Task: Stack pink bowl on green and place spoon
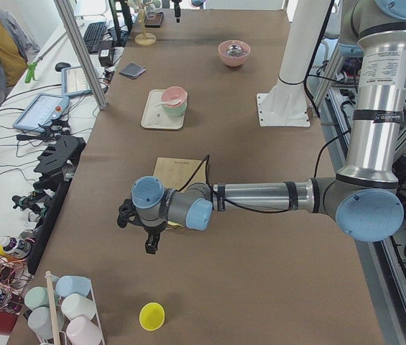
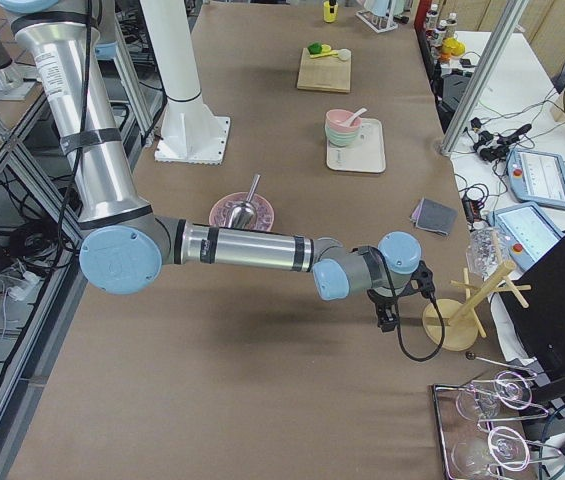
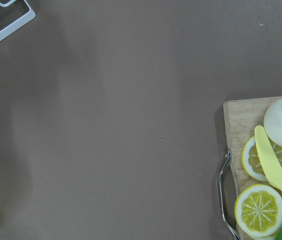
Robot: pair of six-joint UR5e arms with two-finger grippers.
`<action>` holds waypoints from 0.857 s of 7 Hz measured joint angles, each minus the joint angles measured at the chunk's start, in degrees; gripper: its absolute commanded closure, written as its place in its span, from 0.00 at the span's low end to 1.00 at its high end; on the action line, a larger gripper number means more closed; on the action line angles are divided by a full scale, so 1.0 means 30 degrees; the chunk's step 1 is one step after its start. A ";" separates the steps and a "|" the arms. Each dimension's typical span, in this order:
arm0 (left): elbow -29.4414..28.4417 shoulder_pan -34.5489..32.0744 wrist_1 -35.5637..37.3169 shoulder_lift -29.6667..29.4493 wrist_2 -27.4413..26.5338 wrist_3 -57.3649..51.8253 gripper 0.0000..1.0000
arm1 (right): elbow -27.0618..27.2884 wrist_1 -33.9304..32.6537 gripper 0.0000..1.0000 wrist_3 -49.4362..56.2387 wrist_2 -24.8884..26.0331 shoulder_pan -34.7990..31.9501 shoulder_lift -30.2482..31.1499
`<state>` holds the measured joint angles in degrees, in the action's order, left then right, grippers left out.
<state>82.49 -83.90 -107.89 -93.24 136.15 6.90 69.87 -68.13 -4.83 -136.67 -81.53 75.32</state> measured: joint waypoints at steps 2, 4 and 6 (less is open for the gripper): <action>0.0374 0.0057 -0.0011 -0.0104 0.0032 0.0133 0.01 | 0.0292 -0.0054 0.00 -0.0190 0.0073 0.0019 0.0020; 0.0375 0.0083 0.0145 -0.0244 0.0048 0.0204 0.01 | 0.1882 -0.0449 0.00 -0.0335 0.0326 -0.0281 0.0874; 0.0152 0.0119 0.0194 -0.0402 0.0105 0.0796 0.01 | 0.3573 -0.1667 0.00 -0.0807 0.0933 -0.0374 0.2003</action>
<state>82.94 -83.54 -107.31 -94.45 136.46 9.29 80.59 -73.13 -7.25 -133.87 -82.66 81.33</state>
